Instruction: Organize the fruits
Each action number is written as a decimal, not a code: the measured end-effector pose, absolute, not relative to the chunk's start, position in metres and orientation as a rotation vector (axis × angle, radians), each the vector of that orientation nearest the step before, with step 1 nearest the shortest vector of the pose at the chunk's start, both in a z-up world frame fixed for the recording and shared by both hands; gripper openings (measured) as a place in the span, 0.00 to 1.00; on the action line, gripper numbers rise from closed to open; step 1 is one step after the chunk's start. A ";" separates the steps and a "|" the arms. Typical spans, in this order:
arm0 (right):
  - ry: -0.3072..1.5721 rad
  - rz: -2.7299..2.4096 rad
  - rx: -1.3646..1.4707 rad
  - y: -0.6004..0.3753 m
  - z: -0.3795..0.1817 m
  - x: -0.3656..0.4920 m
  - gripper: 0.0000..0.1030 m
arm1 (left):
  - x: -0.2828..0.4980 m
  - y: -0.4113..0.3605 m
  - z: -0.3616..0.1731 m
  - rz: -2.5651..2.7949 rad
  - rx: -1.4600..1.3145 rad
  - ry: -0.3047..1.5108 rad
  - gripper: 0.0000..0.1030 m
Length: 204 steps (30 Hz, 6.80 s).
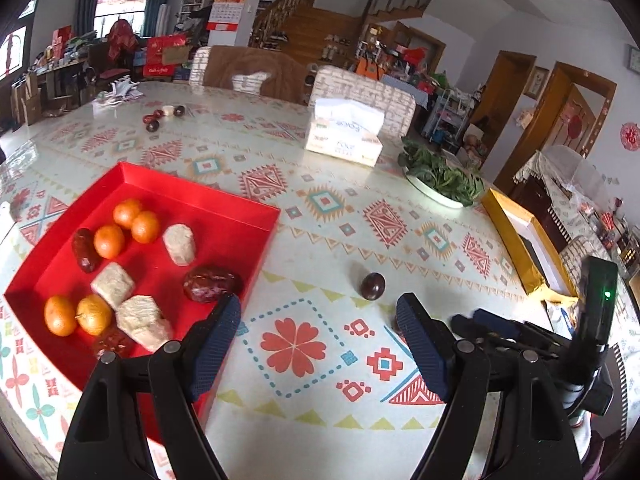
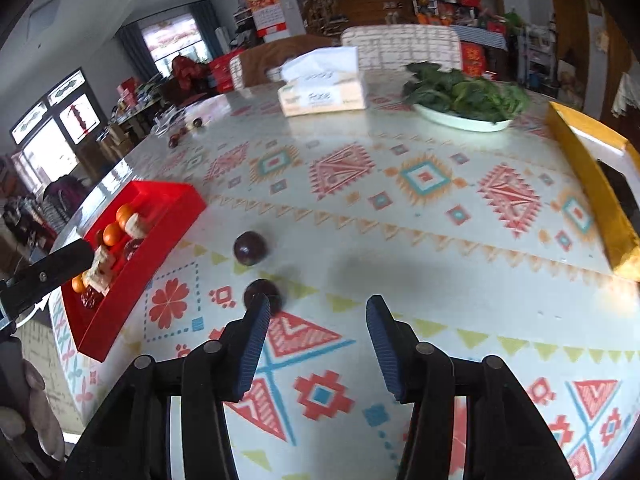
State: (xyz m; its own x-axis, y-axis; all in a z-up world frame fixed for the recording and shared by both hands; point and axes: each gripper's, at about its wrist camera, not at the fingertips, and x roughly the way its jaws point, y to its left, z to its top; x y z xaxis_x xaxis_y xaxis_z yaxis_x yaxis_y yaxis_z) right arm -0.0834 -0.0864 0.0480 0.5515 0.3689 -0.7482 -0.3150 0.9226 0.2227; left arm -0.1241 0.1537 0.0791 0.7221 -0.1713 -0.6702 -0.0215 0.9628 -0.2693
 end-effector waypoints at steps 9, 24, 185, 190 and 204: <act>0.950 0.481 -0.017 -0.040 0.024 -0.066 0.34 | -0.095 0.153 0.062 -0.085 -0.283 0.821 0.77; 0.906 0.411 0.181 -0.101 0.034 -0.053 0.26 | -0.036 0.093 0.021 -0.169 -0.141 0.938 0.77; 0.751 0.389 0.035 -0.030 0.068 -0.159 0.72 | -0.168 0.144 0.088 0.212 -0.043 0.667 0.95; 0.741 0.390 0.027 -0.029 0.071 -0.165 0.73 | -0.174 0.146 0.092 0.211 -0.049 0.654 0.95; 0.728 0.387 0.023 -0.030 0.076 -0.174 0.74 | -0.181 0.148 0.099 0.213 -0.058 0.635 0.95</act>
State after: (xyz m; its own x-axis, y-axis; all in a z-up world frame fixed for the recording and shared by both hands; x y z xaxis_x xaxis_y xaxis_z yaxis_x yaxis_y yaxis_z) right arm -0.1742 -0.0303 0.0756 0.6789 0.3520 -0.6444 -0.3365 0.9292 0.1530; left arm -0.1810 0.1478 0.0988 0.7838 0.1796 -0.5944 -0.2154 0.9765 0.0111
